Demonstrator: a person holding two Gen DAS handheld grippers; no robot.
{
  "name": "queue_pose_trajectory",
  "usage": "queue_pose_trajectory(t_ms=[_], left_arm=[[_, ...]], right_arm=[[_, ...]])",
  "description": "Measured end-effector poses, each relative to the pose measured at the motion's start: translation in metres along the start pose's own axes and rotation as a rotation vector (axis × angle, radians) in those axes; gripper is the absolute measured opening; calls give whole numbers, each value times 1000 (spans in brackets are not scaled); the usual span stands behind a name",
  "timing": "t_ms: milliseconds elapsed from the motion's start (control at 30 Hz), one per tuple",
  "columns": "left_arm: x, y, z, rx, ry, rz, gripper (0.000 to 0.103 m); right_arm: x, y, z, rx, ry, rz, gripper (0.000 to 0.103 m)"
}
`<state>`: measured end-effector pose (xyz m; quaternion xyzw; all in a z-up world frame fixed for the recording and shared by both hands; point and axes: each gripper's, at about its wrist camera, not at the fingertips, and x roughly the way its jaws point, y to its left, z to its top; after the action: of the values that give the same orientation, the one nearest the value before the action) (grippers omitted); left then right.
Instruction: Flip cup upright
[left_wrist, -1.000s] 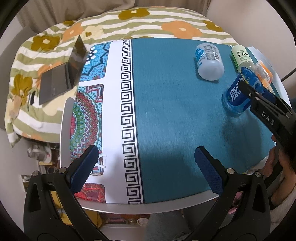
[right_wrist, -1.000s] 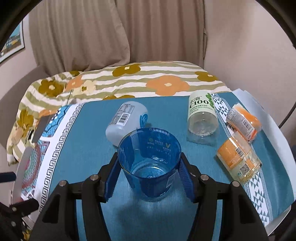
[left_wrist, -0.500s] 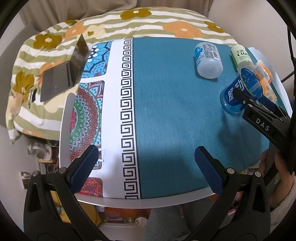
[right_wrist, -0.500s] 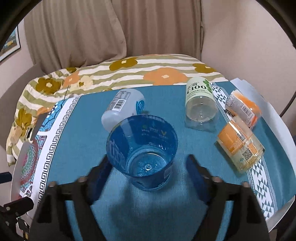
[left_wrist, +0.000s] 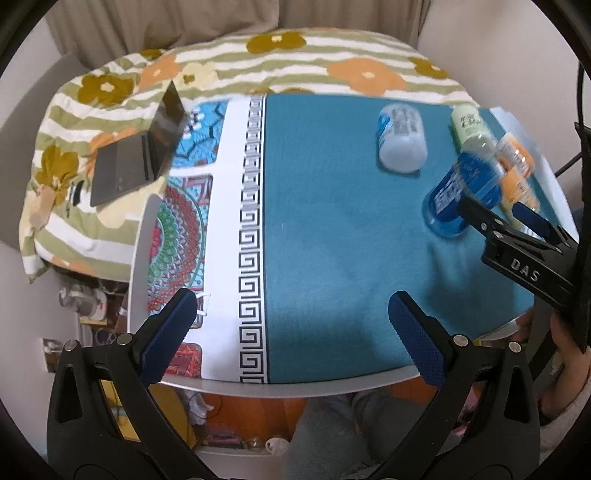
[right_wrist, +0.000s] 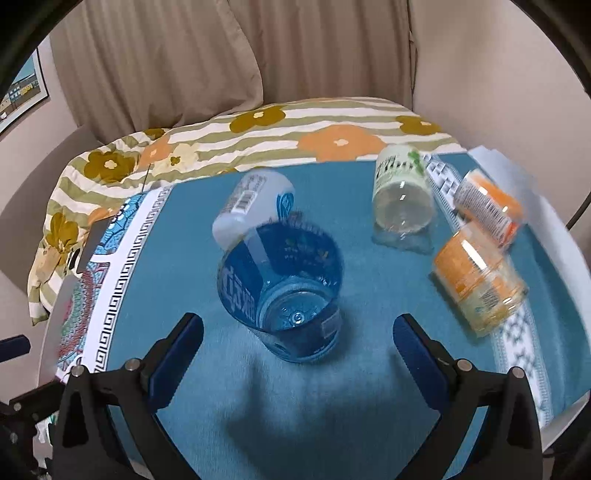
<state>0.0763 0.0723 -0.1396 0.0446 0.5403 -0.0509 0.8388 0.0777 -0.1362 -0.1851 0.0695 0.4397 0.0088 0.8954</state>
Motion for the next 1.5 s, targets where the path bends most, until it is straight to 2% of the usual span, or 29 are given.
queue_pose_trajectory(t_ms=[167, 367, 600, 933, 1500], left_arm=[[-43, -14, 9, -18, -81, 7, 103], [-95, -34, 16, -54, -192, 10, 103], [-129, -57, 12, -82, -283, 15, 103], [-137, -76, -5, -72, -315, 28, 103], [-139, -78, -1, -64, -346, 20, 103]], right_arm=[[-45, -11, 16, -32, -20, 8, 102], [-109, -31, 34, -83, -18, -24, 102], [-159, -57, 41, -94, -23, -55, 103], [-180, -70, 30, -90, -36, -66, 102], [-183, -78, 28, -74, -49, -68, 102]])
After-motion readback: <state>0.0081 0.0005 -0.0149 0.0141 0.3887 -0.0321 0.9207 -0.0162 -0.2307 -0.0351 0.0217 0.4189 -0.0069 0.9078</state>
